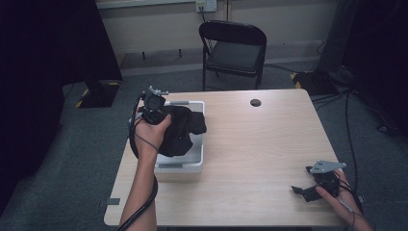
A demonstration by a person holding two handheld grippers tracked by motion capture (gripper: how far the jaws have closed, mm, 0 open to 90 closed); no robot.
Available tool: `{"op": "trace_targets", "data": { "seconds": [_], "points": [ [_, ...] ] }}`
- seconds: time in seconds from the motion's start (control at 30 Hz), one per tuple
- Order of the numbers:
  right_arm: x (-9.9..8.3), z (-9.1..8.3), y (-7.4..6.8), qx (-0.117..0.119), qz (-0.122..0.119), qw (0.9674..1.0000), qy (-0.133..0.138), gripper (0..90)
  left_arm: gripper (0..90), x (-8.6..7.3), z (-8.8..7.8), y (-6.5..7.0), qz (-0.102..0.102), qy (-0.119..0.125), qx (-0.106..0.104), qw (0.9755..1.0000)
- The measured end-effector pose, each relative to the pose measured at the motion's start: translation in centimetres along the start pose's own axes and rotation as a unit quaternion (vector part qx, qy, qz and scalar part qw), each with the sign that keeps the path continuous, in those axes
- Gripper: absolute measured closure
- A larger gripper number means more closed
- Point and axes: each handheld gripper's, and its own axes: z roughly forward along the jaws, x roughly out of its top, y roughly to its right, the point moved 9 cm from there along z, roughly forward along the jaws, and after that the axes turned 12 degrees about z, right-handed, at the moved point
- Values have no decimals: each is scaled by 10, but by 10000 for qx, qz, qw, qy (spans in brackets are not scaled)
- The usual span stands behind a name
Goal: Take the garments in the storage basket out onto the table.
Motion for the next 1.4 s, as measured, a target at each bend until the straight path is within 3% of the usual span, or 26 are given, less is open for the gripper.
{"op": "trace_targets", "data": {
  "seconds": [0.2,0.57,0.73,1.4],
  "points": [
    [0,0,0,0,-1,10000,0,0,652,8,2,13,2,110,-272,9996],
    [0,0,0,0,-1,10000,0,0,653,21,3,30,107,234,-465,9986],
    [0,0,0,0,0,10000,0,0,654,29,3,41,187,283,-655,9973],
    [0,0,0,0,4,10000,0,0,654,55,16,86,461,451,-1070,9922]
  ]
}}
